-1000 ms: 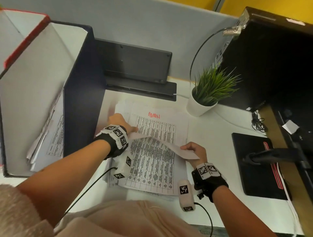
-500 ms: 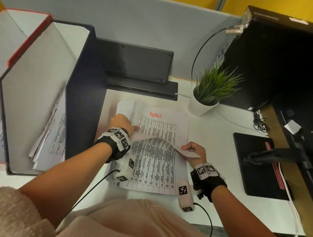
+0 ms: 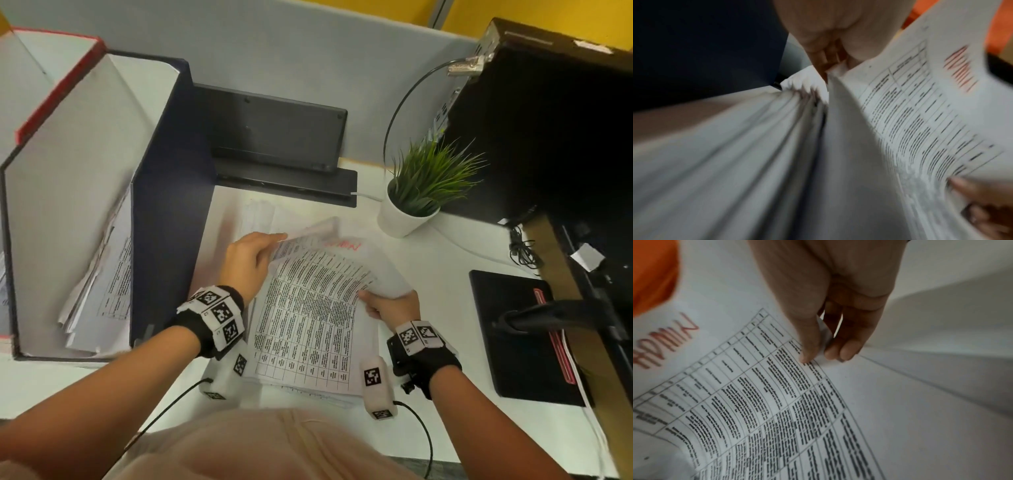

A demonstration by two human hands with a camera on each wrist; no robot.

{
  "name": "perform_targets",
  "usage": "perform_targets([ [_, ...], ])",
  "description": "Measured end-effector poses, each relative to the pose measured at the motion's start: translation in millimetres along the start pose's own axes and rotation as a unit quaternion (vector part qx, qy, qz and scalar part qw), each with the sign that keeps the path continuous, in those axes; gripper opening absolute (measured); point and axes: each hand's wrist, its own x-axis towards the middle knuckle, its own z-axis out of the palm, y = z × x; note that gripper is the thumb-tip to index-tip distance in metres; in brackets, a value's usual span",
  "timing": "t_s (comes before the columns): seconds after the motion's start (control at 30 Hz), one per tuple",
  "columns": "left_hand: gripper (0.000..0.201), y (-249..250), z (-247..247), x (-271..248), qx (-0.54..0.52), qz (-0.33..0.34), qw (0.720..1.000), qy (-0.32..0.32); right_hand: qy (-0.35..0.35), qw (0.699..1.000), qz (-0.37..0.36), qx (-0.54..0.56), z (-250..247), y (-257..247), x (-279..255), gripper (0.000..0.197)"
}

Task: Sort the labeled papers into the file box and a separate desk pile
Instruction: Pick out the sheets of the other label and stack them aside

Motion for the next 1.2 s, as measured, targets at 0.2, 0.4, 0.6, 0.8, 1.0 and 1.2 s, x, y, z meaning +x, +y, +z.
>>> perform_targets([
  [0.2, 0.023, 7.7, -2.5, 5.4, -0.151, -0.142, 0.978, -0.029, -0.004, 0.998, -0.026, 0.056, 1.0, -9.7, 2.2, 0.052],
  [0.4, 0.025, 7.9, -7.6, 16.7, -0.216, -0.211, 0.950, -0.085, -0.007, 0.999, -0.046, -0.025, -2.0, -0.8, 1.5, 0.012],
  [0.6, 0.034, -1.9, -4.3, 36.4, -0.090, -0.384, 0.918, -0.048, 0.002, 0.984, 0.010, 0.175, -1.2, 12.7, 0.0, 0.054],
  [0.8, 0.044, -4.6, -1.0, 39.9, 0.130, -0.361, 0.911, -0.155, 0.009, 0.979, 0.048, 0.200, 1.4, 12.7, 0.4, 0.055],
  [1.0, 0.048, -4.8, 6.7, 31.4, 0.125, -0.278, 0.947, -0.104, 0.024, 0.997, -0.058, 0.034, -1.8, 15.1, -3.6, 0.048],
  [1.2, 0.021, 0.5, 5.2, 19.9, 0.097, -0.159, 0.978, -0.094, 0.018, 0.977, 0.066, 0.200, -3.5, 4.3, 0.3, 0.043],
])
